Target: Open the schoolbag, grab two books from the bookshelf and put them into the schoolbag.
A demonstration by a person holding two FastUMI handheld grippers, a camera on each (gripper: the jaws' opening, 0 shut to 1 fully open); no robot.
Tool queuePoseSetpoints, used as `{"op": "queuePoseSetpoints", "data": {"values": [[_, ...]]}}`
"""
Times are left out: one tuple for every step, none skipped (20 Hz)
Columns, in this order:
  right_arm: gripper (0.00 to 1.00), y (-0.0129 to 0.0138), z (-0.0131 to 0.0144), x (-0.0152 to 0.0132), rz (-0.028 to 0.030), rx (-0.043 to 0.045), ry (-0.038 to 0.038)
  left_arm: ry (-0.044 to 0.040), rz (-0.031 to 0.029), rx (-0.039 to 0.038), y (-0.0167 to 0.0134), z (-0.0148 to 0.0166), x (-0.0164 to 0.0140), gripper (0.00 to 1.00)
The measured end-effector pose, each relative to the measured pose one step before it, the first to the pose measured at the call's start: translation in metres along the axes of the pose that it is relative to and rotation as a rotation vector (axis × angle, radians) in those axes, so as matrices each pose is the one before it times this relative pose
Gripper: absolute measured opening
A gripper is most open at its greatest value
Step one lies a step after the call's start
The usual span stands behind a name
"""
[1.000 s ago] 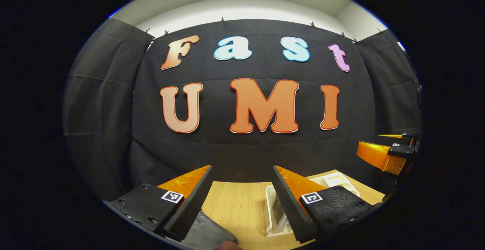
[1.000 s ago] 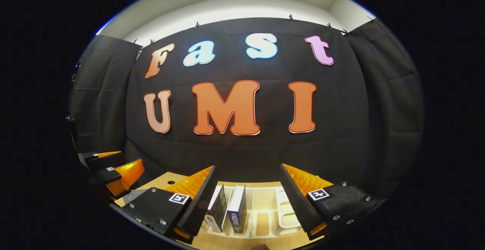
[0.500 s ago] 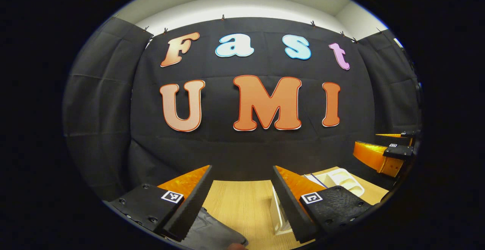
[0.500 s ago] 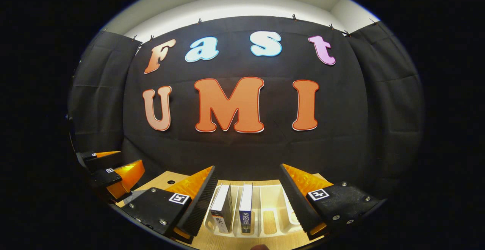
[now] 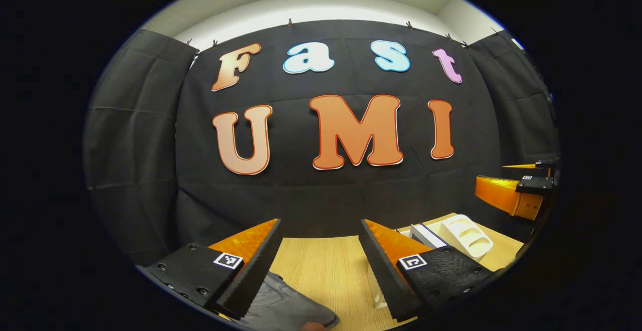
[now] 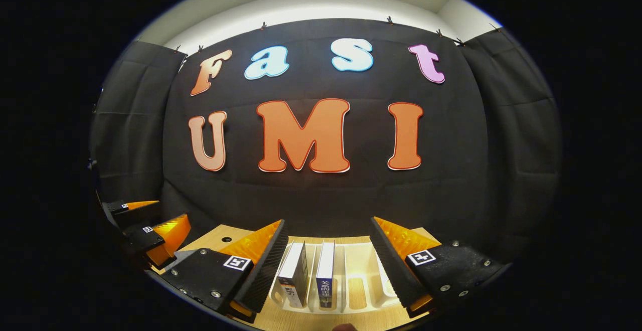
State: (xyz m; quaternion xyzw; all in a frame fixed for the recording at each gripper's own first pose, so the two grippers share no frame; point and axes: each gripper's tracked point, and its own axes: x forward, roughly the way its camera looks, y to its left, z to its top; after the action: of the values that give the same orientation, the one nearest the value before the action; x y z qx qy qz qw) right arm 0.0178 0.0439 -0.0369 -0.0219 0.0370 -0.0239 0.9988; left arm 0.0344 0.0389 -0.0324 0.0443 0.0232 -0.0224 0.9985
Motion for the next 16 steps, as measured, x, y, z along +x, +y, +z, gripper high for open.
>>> {"op": "queuePoseSetpoints", "data": {"values": [[0.97, -0.00228, -0.00093, 0.00081, 0.00237, -0.00364, 0.00136, -0.00097, -0.00041, 0.00398, -0.00215, 0.00052, -0.00023, 0.97], [0.97, -0.00117, -0.00101, 0.00039, 0.00445, -0.00239, 0.00171, -0.00113, 0.00727, 0.01267, -0.00127, -0.00065, 0.00102, 0.97], [0.97, -0.00343, -0.00110, 0.00084, 0.00033, -0.00186, 0.00239, -0.00035, 0.00194, 0.01618, -0.00122, 0.00019, -0.00002, 0.97], [0.97, -0.00179, -0.00114, 0.00043, 0.00185, 0.00037, 0.00192, -0.00115, 0.00367, 0.02006, -0.00217, -0.00195, -0.00186, 0.97], [0.97, -0.00283, -0.00116, 0.00099, -0.00150, -0.00139, 0.00186, 0.00834, 0.01089, 0.01815, -0.00049, -0.00278, -0.00033, 0.97], [0.97, -0.00308, -0.00198, 0.00073, -0.00384, -0.00340, 0.00318, 0.02132, 0.00337, 0.00457, -0.00210, -0.00835, -0.00164, 0.97], [0.97, -0.00464, -0.00221, 0.00125, -0.00824, -0.01247, 0.00403, 0.02125, -0.00017, 0.00830, -0.00381, -0.00791, -0.00015, 0.97], [0.97, -0.00275, -0.00233, 0.00019, 0.00136, -0.00709, 0.00331, 0.02450, 0.00291, 0.01450, -0.00374, -0.01042, -0.00108, 1.00], [0.97, -0.00270, -0.00097, -0.00013, 0.00230, -0.00354, 0.00058, 0.02190, 0.00612, 0.01960, -0.00202, -0.00873, -0.00162, 0.97], [0.97, -0.00343, -0.00240, 0.00028, 0.00215, 0.00016, 0.00274, 0.02773, 0.00905, 0.02514, -0.00080, -0.01115, -0.00163, 0.97], [0.97, -0.00342, -0.00322, 0.00041, 0.00175, 0.00187, 0.00533, 0.02233, 0.01007, 0.02679, -0.00082, -0.00989, -0.00065, 0.97], [0.97, -0.00305, -0.00325, 0.00018, 0.00360, 0.00207, 0.00551, 0.02584, 0.01657, 0.03230, 0.00061, -0.01391, -0.00240, 0.97], [0.97, -0.00350, -0.00413, 0.00074, 0.00190, 0.00068, 0.00843, 0.01946, 0.01737, 0.02881, 0.00119, -0.01164, -0.00186, 0.97], [0.97, -0.00421, -0.00441, 0.00139, 0.00314, -0.00157, 0.00759, 0.01728, 0.00394, 0.03077, -0.00284, -0.01056, -0.00443, 0.98], [0.97, -0.00419, -0.00394, 0.00045, -0.00230, -0.00563, 0.00665, 0.01227, 0.01250, 0.03770, -0.00029, -0.00909, -0.00246, 0.98], [0.97, -0.00473, -0.00310, 0.00081, -0.00151, -0.00487, 0.00516, 0.01155, 0.01550, 0.04009, 0.00092, -0.00865, -0.00475, 0.98]]}}
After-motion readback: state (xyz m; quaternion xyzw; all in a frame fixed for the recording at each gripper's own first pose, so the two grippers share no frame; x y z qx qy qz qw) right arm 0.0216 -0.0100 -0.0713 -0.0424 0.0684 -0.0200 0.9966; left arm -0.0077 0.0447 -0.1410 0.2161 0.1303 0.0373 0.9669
